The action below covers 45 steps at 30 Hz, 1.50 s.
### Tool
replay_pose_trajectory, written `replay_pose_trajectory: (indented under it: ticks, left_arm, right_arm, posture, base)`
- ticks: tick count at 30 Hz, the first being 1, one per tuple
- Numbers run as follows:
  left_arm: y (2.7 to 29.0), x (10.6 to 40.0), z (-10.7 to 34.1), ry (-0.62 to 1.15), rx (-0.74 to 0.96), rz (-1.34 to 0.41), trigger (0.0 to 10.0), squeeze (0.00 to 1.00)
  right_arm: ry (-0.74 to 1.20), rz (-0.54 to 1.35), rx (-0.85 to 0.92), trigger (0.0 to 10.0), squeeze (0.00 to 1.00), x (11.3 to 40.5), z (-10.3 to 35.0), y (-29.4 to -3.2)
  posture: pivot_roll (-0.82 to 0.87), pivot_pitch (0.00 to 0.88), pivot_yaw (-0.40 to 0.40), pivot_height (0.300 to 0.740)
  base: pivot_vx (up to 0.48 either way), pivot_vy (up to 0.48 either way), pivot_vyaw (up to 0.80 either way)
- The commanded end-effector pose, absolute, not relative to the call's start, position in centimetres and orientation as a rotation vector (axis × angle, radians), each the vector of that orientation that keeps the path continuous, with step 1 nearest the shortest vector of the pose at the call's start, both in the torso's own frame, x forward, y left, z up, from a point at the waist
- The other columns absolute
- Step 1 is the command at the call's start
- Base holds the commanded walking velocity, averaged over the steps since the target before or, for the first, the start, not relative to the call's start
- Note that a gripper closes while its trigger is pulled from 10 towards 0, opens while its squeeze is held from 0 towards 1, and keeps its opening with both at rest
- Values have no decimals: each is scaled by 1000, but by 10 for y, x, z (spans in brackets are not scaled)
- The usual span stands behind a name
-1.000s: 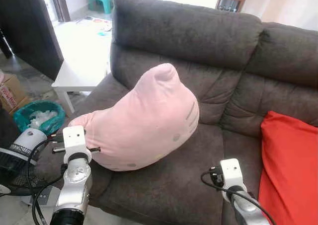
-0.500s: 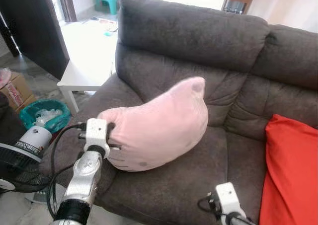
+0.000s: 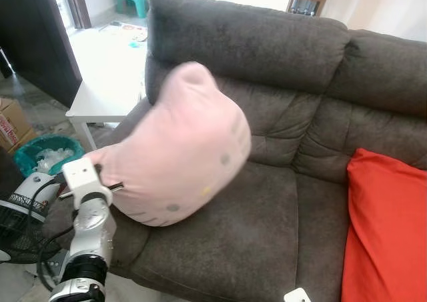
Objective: Move the pillow to the sofa from floor
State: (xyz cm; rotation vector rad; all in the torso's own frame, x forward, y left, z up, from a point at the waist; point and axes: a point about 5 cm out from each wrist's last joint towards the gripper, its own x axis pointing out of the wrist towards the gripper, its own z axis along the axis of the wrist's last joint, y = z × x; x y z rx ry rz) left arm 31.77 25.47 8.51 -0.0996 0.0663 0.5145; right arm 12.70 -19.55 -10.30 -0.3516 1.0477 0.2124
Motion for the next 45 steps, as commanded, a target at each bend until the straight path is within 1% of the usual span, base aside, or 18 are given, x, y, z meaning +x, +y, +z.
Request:
replay_pose_trajectory:
  ticks: [1,7,8,9,10,12,15,19,21,26,27,28,29,32,37,40,42,45]
  left_arm:
    - [256,323,100,-11,-67,471,10000,0]
    - [199,333,91,30,0,73,10000,0]
    - [185,332,86,54,53,-31,10000,0]
    - [180,331,84,61,70,-63,10000,0]
    - [170,328,79,75,82,-150,10000,0]
    - [161,322,71,111,127,-258,10000,0]
    - [162,316,65,135,144,-307,10000,0]
    - [167,312,63,139,157,-320,10000,0]
    - [177,309,63,133,179,-270,10000,0]
    - [186,305,68,88,169,-234,10000,0]
    - [184,302,70,79,159,-272,10000,0]
    - [179,296,71,76,158,-361,10000,0]
    - [179,296,71,76,158,-361,10000,0]
    - [173,286,67,110,196,-473,10000,0]
    - [175,277,61,153,260,-538,10000,0]
    - [181,279,63,147,267,-478,10000,0]
    - [190,284,66,126,267,-385,10000,0]
    - [211,293,71,107,258,-181,10000,0]
  right_arm:
    - [1049,218,-360,10000,0,125,-103,-196]
    - [1035,219,-362,10000,0,126,-103,-195]
    - [1033,214,-359,10000,0,126,-103,-195]
    - [1033,211,-357,10000,0,126,-103,-195]
    - [1029,210,-348,10000,0,126,-103,-194]
    - [1032,212,-352,10000,0,124,-104,-194]
    - [1037,214,-348,10000,0,122,-104,-193]
    - [1043,221,-346,10000,0,120,-105,-192]
    - [1046,222,-339,10000,0,120,-105,-192]
    - [1044,218,-336,10000,0,120,-105,-193]
    - [1044,217,-335,10000,0,120,-105,-193]
    - [1044,216,-335,10000,0,120,-105,-193]
    - [1044,216,-335,10000,0,120,-105,-193]
    - [1042,216,-336,10000,0,120,-105,-194]
    - [1046,227,-349,10000,0,121,-104,-195]
    - [1038,218,-333,10000,0,121,-104,-195]
    - [1039,228,-343,10000,0,121,-104,-194]
    - [1040,226,-341,10000,0,121,-104,-195]
  posture:
    - [107,62,-118,740]
    - [109,60,-120,740]
    - [109,58,-119,740]
    - [109,58,-119,740]
    - [108,58,-119,740]
    - [109,57,-115,740]
    - [110,57,-115,740]
    - [116,59,-115,740]
    - [118,60,-115,740]
    - [115,58,-118,740]
    - [115,58,-118,740]
    - [115,57,-120,740]
    - [115,57,-120,740]
    - [124,58,-124,740]
    - [127,57,-128,740]
    - [124,57,-130,740]
    - [121,58,-131,740]
    - [122,58,-133,740]
  base:
    - [0,0,0]
    - [0,0,0]
    - [0,0,0]
    - [0,0,0]
    - [0,0,0]
    - [0,0,0]
    - [0,0,0]
    - [0,0,0]
    - [0,0,0]
    - [0,0,0]
    - [0,0,0]
    - [0,0,0]
    - [0,0,0]
    - [0,0,0]
    - [0,0,0]
    - [0,0,0]
    - [0,0,0]
    - [0,0,0]
